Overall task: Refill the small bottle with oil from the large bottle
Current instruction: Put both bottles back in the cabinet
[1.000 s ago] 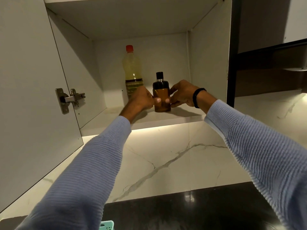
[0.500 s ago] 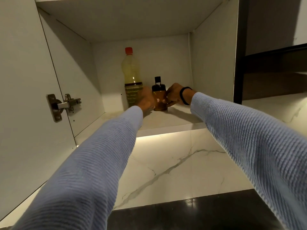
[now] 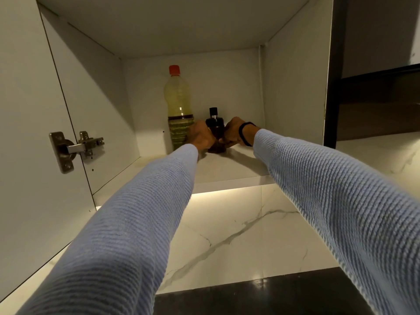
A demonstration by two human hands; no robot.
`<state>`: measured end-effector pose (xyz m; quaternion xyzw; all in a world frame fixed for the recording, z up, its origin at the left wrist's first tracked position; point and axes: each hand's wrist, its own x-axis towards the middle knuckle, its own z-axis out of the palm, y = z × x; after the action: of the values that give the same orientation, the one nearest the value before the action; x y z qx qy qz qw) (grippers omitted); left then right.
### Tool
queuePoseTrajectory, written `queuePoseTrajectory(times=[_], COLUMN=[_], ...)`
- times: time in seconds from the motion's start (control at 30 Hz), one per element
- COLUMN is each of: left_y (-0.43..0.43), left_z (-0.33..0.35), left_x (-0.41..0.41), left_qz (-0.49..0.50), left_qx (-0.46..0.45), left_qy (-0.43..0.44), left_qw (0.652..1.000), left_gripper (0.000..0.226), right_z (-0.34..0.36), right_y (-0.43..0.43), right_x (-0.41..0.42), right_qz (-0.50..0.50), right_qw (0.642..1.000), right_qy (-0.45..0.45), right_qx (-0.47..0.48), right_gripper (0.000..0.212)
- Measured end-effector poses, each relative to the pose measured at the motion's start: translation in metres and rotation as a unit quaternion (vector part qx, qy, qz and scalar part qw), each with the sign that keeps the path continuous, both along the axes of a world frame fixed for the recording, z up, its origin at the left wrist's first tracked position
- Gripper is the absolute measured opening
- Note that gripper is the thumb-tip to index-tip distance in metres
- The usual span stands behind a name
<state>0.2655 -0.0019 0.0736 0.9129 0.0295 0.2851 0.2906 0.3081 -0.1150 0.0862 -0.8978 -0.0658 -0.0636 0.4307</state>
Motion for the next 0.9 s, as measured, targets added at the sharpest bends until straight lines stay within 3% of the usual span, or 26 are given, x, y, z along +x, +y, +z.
queuePoseTrajectory(times=[0.2,0.43,0.9], left_y=[0.0001,0.0016,0.0026], left_z=[-0.0013,-0.0029,-0.0034], left_x=[0.0031,0.0041,0.0046], left_qz=[-0.002,-0.017,-0.02], left_qx=[-0.006,-0.013,-0.007], left_qy=[-0.009,-0.007,-0.005], left_qw=[1.0,1.0,1.0], left_gripper=[0.021,0.026,0.023], right_z=[0.0031,0.0003,-0.0007], right_y=[-0.0004,0.0014,0.0003], right_x=[-0.0031,0.0005,0.0003], right_qz=[0.0,0.005,0.0], right_qw=[1.0,1.0,1.0], right_qy=[0.003,-0.013,-0.018], right_qx=[0.009,-0.008,-0.008], right_gripper=[0.035,0.046,0.035])
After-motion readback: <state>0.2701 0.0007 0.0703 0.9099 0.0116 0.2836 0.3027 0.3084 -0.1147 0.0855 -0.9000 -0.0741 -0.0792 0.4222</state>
